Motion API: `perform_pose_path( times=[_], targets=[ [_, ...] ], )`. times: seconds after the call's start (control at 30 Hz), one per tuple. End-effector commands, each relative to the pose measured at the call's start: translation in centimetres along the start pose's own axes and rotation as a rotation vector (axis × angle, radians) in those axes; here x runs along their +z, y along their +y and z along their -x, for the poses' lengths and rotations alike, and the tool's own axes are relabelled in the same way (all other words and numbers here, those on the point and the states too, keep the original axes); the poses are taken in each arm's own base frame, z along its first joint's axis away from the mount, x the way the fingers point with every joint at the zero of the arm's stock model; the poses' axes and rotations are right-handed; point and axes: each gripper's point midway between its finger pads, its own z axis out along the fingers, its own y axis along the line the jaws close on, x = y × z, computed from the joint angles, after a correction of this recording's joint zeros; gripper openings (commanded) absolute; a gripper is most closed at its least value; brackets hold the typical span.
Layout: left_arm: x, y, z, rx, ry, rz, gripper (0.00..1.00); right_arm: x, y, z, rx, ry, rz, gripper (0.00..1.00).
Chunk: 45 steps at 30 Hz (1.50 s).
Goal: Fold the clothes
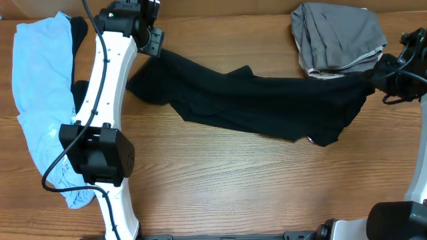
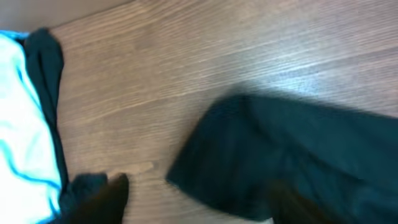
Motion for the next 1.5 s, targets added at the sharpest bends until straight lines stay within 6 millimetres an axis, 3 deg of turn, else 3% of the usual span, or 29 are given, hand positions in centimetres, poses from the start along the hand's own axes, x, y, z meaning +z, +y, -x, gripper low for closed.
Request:
perform_pose_path(
  times=[0.0,0.13,0.23,0.33,0.57,0.73,0.83,1.03,1.3,1.47],
  targets=[
    [-3.1,1.0,1.7,-0.050,-0.050,0.025,0.98,-0.1,0.9,0.5,-0.018,-0.022,0.042,0.04],
    [-6.6,-0.8,0.8,-0.024,-0.009,-0.071,1.00,-0.2,1.7,0.4,-0.019,-0.014,0.092,0.04],
    [-8.3,-4.4,-0.8,0.053,0.045,-0.243,1.00,-0.3,2.2,0.1,-0.017,-0.001,0.122,0.07],
    [-8.7,-7.3,-3.1,0.127,0.132,-0.346,1.00,-0.3,2.4,-0.2,-0.014,0.011,0.132,0.09],
    [-5.8,-12.5,-8.0,0.276,0.314,-0.372,1.00,-0.3,2.4,-0.2,-0.014,0.013,0.132,0.10],
    [-2.4,-14.9,-12.0,0.388,0.419,-0.343,1.00,-0.3,2.4,-0.2,-0.014,0.013,0.132,0.10],
    [-0.6,-16.2,-13.4,0.420,0.430,-0.340,1.00,-0.3,2.4,-0.2,-0.014,0.013,0.132,0.10],
    [2.0,-17.8,-15.9,0.447,0.451,-0.346,0.97,-0.3,2.4,-0.3,-0.014,0.013,0.132,0.10],
    [2.6,-19.9,-16.7,0.462,0.436,-0.401,0.77,-0.2,2.4,-0.3,-0.014,0.014,0.131,0.13],
    [4.7,-20.2,-17.9,0.483,0.416,-0.359,0.69,-0.2,2.4,-0.3,-0.014,0.015,0.131,0.14]
  ],
)
